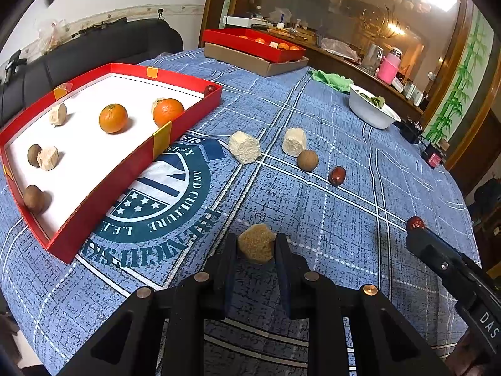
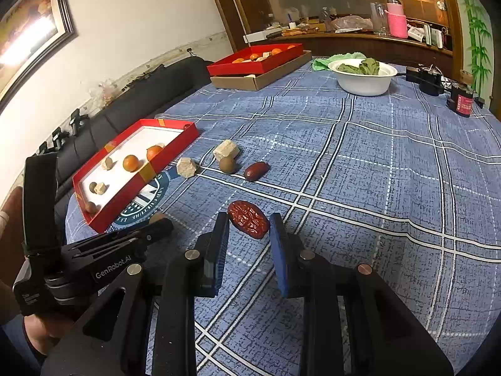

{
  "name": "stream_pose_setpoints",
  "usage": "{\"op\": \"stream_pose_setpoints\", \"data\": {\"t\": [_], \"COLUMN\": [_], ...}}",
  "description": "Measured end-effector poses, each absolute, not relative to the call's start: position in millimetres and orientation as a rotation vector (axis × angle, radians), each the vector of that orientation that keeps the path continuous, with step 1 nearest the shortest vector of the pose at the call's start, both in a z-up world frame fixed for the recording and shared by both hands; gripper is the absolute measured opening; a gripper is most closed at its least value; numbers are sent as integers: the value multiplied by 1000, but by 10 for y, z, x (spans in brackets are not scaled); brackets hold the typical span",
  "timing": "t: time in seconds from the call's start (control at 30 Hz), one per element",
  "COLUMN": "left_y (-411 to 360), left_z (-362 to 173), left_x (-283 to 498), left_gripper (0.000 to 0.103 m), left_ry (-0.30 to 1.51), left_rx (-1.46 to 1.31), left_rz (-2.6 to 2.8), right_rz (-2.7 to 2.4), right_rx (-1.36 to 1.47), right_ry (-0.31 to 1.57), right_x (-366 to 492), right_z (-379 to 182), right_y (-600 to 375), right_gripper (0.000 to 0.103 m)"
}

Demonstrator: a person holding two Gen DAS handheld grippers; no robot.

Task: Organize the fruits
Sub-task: 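Lift the date and pastry and carry both toward the red tray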

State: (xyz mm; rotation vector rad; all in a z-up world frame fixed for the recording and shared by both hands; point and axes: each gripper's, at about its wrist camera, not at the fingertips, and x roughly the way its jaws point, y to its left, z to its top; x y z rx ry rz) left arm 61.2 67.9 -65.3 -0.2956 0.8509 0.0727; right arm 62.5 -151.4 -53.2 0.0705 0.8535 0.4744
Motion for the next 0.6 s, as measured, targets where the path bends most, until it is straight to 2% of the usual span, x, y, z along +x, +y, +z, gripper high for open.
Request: {"op": "stream_pose_setpoints", "data": {"t": [0.6], "left_y": [740], "left_z": [-634], "left_x": [571], "left_gripper": [23], "left_ry": [830], "left_rx": [-331], "left_rz": [68], "right_rz": [438], "right_rx": [52], "right_ry": [864], "right_x": [657], "right_z": [-569], "right_y": [-1512], "right_gripper": [25]}}
